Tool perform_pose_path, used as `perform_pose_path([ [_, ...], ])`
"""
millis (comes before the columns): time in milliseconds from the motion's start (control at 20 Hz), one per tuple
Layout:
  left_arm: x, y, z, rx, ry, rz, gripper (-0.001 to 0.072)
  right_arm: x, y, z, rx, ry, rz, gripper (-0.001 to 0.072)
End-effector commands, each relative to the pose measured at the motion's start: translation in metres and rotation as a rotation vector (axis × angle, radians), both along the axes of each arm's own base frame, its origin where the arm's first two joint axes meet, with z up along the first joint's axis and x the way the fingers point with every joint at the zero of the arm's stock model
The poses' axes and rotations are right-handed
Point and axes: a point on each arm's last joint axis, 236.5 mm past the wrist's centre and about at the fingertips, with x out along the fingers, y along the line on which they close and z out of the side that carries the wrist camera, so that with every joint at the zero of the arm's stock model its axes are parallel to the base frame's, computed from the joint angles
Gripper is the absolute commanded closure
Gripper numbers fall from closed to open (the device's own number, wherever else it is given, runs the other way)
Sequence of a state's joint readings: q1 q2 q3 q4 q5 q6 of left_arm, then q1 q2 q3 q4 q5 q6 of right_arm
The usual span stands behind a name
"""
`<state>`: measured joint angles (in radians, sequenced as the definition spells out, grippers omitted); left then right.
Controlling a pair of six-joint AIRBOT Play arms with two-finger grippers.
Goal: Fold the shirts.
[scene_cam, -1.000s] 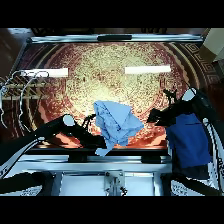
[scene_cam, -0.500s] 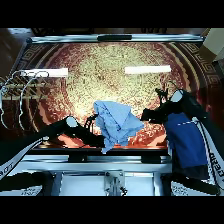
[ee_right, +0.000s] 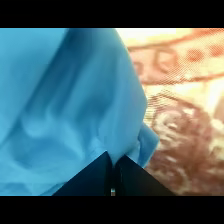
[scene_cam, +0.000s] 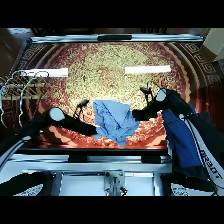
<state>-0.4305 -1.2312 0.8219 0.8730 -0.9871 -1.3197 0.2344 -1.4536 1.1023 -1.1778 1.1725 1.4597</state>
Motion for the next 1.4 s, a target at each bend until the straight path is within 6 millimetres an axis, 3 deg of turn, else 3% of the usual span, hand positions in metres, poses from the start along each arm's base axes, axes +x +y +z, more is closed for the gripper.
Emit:
perform_pose_path([
  [0,0.07,0.087,0.109,0.17,-0.349,0.127,0.068,0.055,-0.036,0.099,-0.105,-0.321,0.047,0.0639],
  [50,0.09,0.127,0.17,0.218,-0.494,0.227,0.068,0.078,-0.051,0.155,-0.13,-0.49,0.013,0.0638],
  [100,0.101,0.164,0.235,0.241,-0.64,0.343,0.068,0.096,-0.065,0.226,-0.132,-0.696,-0.041,0.0639],
  [150,0.1,0.196,0.304,0.238,-0.794,0.463,0.068,0.103,-0.076,0.297,-0.111,-0.892,-0.097,0.0639],
  [200,0.087,0.224,0.377,0.219,-0.957,0.58,0.068,0.096,-0.086,0.372,-0.081,-1.095,-0.151,0.0639],
  [300,0.036,0.258,0.493,0.197,-1.254,0.743,0.0679,0.053,-0.097,0.49,-0.027,-1.418,-0.217,0.0639],
  [350,0.004,0.265,0.537,0.193,-1.386,0.795,0.0679,0.026,-0.101,0.527,-0.003,-1.525,-0.236,0.0639],
  [400,-0.023,0.268,0.567,0.191,-1.482,0.829,0.0679,0.0,-0.102,0.553,0.024,-1.597,-0.246,0.0639],
  [550,-0.087,0.264,0.62,0.184,-1.69,0.883,0.0679,-0.056,-0.106,0.585,0.058,-1.688,-0.257,0.0639],
  [650,-0.106,0.268,0.634,0.204,-1.761,0.909,0.0679,-0.077,-0.108,0.588,0.066,-1.689,-0.257,0.0638],
  [750,-0.102,0.278,0.631,0.244,-1.751,0.935,0.0679,-0.082,-0.106,0.568,0.058,-1.604,-0.243,0.0638],
  [900,-0.084,0.287,0.634,0.244,-1.746,0.958,0.0679,-0.077,-0.097,0.499,0.031,-1.313,-0.195,0.0638],
  [1050,-0.035,0.301,0.623,0.262,-1.687,0.958,0.0679,-0.074,-0.085,0.412,0.013,-0.916,-0.162,0.0638],
  [1100,-0.009,0.307,0.609,0.276,-1.629,0.953,0.0679,-0.072,-0.081,0.38,0.006,-0.779,-0.148,0.0638],
  [1200,0.051,0.319,0.56,0.306,-1.444,0.928,0.0679,-0.063,-0.076,0.319,-0.01,-0.57,-0.138,0.0638],
  [1350,0.145,0.327,0.442,0.318,-1.078,0.849,0.0679,-0.032,-0.073,0.222,-0.03,-0.386,-0.191,0.0638],
])
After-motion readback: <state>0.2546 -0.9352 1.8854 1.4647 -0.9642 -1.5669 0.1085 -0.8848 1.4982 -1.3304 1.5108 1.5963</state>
